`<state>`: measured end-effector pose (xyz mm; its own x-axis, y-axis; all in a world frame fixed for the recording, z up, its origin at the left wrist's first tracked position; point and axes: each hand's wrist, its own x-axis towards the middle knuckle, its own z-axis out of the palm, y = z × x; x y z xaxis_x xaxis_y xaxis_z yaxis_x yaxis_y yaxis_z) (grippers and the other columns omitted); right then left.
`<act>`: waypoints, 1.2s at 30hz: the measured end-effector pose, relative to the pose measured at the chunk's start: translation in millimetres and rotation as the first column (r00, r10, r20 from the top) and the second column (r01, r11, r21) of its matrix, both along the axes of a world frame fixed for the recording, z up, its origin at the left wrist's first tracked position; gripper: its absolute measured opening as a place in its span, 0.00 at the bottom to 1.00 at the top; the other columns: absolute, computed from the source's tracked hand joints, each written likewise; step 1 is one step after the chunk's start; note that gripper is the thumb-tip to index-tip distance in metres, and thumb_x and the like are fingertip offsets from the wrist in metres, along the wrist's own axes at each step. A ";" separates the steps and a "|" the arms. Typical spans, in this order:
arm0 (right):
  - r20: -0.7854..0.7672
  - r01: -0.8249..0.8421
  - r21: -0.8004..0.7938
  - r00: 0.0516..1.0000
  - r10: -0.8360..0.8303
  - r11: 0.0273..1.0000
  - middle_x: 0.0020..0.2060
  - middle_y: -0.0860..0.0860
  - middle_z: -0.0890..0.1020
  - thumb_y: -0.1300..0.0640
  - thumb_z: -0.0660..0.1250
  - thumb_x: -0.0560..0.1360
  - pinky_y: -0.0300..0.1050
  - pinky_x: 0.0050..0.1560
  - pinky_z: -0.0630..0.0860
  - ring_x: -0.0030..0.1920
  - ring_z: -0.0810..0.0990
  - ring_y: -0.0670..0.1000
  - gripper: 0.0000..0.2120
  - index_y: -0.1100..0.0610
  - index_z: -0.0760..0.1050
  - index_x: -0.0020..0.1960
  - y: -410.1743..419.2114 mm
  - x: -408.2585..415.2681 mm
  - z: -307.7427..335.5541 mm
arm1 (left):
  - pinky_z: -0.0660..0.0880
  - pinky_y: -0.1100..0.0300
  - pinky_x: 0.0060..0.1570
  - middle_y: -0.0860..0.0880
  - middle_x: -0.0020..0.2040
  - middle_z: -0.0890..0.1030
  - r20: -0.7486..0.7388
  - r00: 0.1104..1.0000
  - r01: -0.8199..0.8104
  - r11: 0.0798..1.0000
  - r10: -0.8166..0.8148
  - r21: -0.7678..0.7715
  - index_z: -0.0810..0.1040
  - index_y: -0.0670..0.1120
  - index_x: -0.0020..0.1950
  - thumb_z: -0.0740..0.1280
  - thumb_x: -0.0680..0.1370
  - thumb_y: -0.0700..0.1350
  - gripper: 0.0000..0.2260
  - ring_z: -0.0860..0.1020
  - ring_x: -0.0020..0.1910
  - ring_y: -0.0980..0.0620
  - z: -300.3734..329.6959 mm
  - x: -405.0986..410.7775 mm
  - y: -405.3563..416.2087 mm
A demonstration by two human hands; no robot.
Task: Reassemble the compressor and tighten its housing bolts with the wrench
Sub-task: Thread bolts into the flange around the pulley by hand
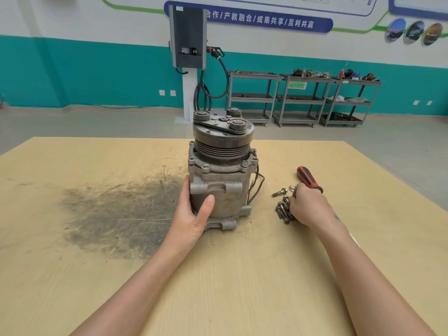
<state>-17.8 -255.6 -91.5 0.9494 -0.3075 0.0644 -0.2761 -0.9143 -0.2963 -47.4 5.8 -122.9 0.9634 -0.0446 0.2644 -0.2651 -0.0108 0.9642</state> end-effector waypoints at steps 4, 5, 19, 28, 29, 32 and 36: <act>0.055 0.020 0.196 0.998 -0.031 0.980 0.50 0.59 0.79 0.59 0.57 0.80 0.48 0.47 0.75 0.50 0.78 0.60 0.09 0.59 0.73 0.58 -9.3 2.6 0.9 | 0.62 0.53 0.76 0.54 0.76 0.68 -0.004 1.000 -0.001 1.000 0.001 -0.007 0.57 0.47 0.80 0.67 0.68 0.67 0.46 0.65 0.74 0.62 -1.7 1.3 0.7; 0.094 0.045 0.213 0.993 -0.066 0.976 0.53 0.60 0.79 0.60 0.58 0.80 0.48 0.47 0.73 0.51 0.77 0.61 0.10 0.58 0.74 0.59 -14.8 2.1 2.0 | 0.62 0.53 0.76 0.54 0.76 0.68 -0.003 1.000 0.000 1.000 0.000 -0.004 0.57 0.47 0.80 0.67 0.68 0.67 0.46 0.65 0.74 0.61 -1.6 1.6 0.6; 0.031 0.072 0.032 0.997 -0.073 0.997 0.56 0.52 0.80 0.55 0.66 0.79 0.45 0.45 0.69 0.57 0.77 0.58 0.12 0.46 0.80 0.60 -22.9 1.5 -5.5 | 0.62 0.58 0.75 0.56 0.76 0.68 0.015 1.000 0.006 1.000 -0.006 -0.007 0.57 0.48 0.80 0.66 0.69 0.67 0.45 0.65 0.74 0.63 -4.3 4.4 0.3; 0.558 -0.299 0.430 0.830 0.010 0.852 0.41 0.49 0.82 0.57 0.72 0.75 0.48 0.44 0.76 0.44 0.80 0.53 0.05 0.52 0.77 0.48 1.2 -15.1 27.1 | 0.62 0.55 0.76 0.55 0.75 0.69 0.034 0.999 0.004 1.000 -0.004 -0.004 0.56 0.47 0.80 0.66 0.70 0.65 0.44 0.66 0.73 0.63 -3.6 3.7 -1.1; 0.635 -0.433 0.500 0.772 0.023 0.750 0.40 0.48 0.82 0.58 0.72 0.75 0.43 0.43 0.77 0.43 0.81 0.50 0.05 0.51 0.78 0.48 11.3 -21.2 38.0 | 0.62 0.55 0.76 0.55 0.75 0.68 0.037 0.999 0.000 1.000 0.000 -0.004 0.56 0.47 0.80 0.66 0.70 0.65 0.44 0.65 0.74 0.62 -3.3 3.5 -1.2; 0.735 -0.637 0.539 0.675 0.061 0.551 0.40 0.47 0.83 0.60 0.72 0.75 0.33 0.38 0.74 0.40 0.80 0.44 0.07 0.49 0.79 0.48 38.4 -29.6 61.9 | 0.61 0.51 0.77 0.55 0.76 0.67 0.028 1.000 0.010 1.000 -0.010 -0.010 0.55 0.48 0.81 0.66 0.70 0.66 0.45 0.64 0.75 0.61 -2.7 3.4 -0.8; 0.687 -0.613 0.564 0.720 0.098 0.552 0.42 0.50 0.83 0.59 0.72 0.75 0.36 0.39 0.72 0.42 0.79 0.46 0.05 0.50 0.79 0.48 59.6 -19.7 72.2 | 0.60 0.50 0.77 0.54 0.77 0.66 0.034 0.999 0.017 1.000 -0.016 -0.025 0.55 0.48 0.81 0.68 0.67 0.73 0.51 0.63 0.75 0.60 -0.7 1.5 -0.1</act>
